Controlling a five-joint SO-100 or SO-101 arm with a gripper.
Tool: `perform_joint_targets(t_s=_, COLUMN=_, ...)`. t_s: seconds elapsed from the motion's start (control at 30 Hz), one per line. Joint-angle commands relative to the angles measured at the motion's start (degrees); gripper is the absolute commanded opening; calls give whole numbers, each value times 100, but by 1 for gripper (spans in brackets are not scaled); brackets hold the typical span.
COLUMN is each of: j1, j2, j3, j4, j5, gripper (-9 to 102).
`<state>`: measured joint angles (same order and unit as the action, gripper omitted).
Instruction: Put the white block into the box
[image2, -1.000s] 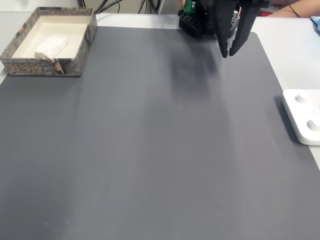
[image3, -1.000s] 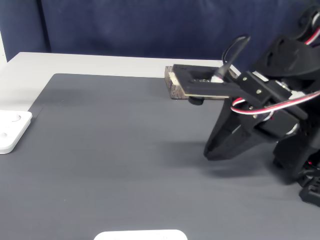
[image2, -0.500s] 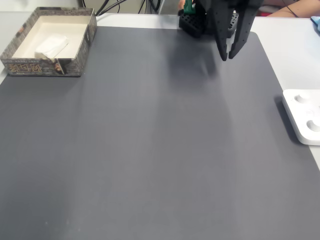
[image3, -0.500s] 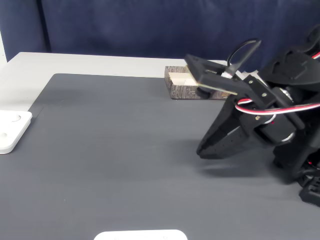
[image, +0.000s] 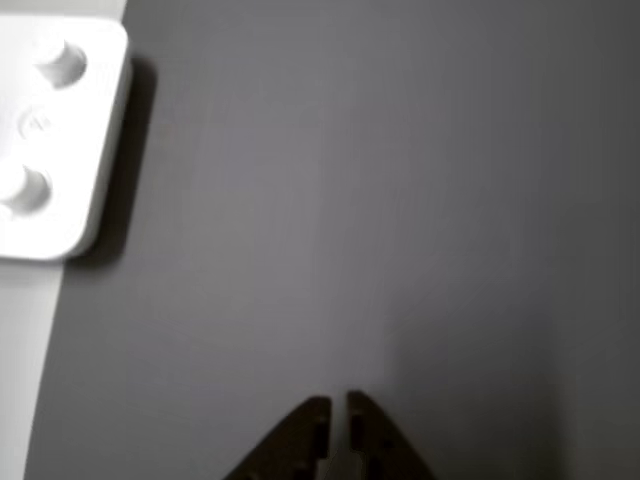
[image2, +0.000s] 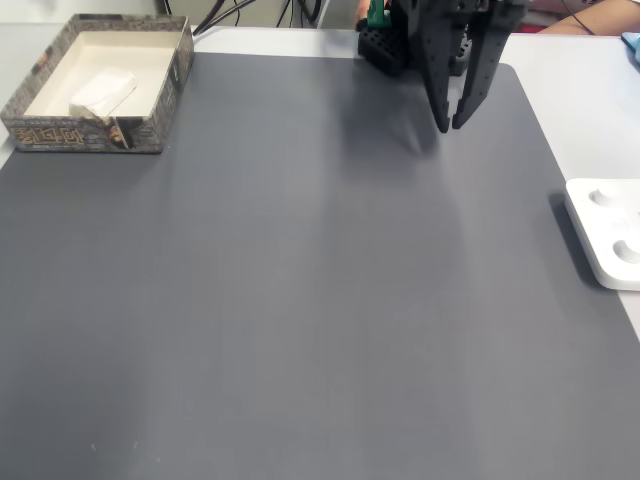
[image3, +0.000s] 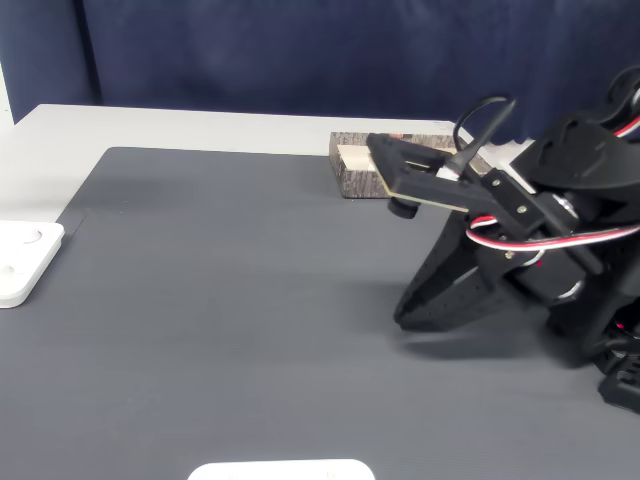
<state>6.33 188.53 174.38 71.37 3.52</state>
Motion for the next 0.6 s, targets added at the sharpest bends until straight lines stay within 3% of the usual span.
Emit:
perform_joint_targets(t_s=0.0, j1=9, j2=185, j3=62, j4=-18, j5=-132, gripper=-2)
perform_joint_targets(t_s=0.57, j1=18, j2=193, j3=281, j4=483, j5=-501, gripper=-2)
